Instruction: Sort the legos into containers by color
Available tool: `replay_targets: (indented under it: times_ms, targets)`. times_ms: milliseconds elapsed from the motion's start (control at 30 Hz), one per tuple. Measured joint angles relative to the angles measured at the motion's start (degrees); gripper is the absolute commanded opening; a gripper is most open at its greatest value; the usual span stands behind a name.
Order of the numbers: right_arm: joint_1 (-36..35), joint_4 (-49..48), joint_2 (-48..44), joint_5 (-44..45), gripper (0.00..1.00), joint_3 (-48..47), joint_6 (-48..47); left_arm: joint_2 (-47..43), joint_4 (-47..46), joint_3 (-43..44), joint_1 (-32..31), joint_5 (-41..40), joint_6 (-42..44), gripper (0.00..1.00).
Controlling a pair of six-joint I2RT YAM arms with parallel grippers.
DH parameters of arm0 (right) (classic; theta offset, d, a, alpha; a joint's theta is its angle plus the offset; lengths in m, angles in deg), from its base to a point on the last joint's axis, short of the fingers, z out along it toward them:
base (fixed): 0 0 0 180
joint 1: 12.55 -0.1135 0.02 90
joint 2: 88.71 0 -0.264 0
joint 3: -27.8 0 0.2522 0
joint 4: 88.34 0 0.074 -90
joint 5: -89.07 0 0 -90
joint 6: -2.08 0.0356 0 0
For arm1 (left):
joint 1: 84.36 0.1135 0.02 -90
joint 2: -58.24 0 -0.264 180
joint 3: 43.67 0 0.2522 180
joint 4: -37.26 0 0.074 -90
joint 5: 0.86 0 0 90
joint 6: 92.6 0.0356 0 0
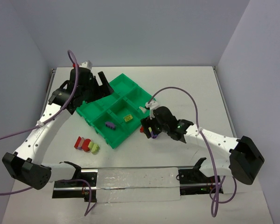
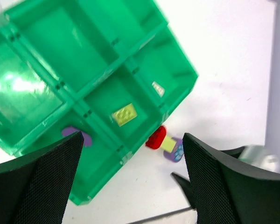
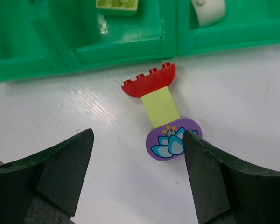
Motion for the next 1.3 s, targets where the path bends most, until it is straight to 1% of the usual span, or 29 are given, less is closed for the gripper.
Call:
replay_targets:
  times_ms: [33, 100, 233, 367, 500, 733, 900, 1033, 1300]
  targets:
    - [-0.2, -1.2, 0.0, -0.7, 0.84, 1.1, -1.6, 0.0, 0.0, 1.1, 0.0, -0.2, 0.4, 0.94]
    - [-0.4, -3.0, 0.1, -1.2, 0.89, 2.2, -5.0, 0.1, 0.2, 1.9, 0.1, -0.5, 0.9, 0.94]
    - [-0.4, -5.0, 2.4, -2.5, 0.89, 0.9, -12.1, 0.9, 1.9, 1.6, 0.8, -0.6, 1.0, 0.94]
    - [-0.4, -6.1, 6.0, -4.4, 0.84, -0.6, -16.9, 1.0, 2.4, 0.0, 1.2, -0.6, 1.0, 0.93]
    - [0.1, -5.7, 11.3, -5.2, 0.72, -3.2, -20.2, 0.8, 2.6, -0.2, 1.7, -0.7, 1.0, 0.93]
    - [1.9, -4.8, 15.2, -6.8, 0.71, -4.6, -22.3, 0.1, 2.6, -0.4, 3.1, -0.8, 1.0, 0.92]
    - [3.1, -3.9, 17.5, -7.3, 0.67, -5.8, -22.5, 0.0, 2.6, -1.1, 3.5, -0.8, 1.0, 0.92]
    - [3.4, -1.2, 19.2, -7.3, 0.63, -7.6, -23.0, 0.0, 2.6, -1.4, 3.5, -0.8, 1.0, 0.92]
    - [3.4, 3.4, 20.5, -7.3, 0.63, -10.4, -24.5, -0.1, 2.6, -1.4, 3.9, -0.9, 1.0, 0.92]
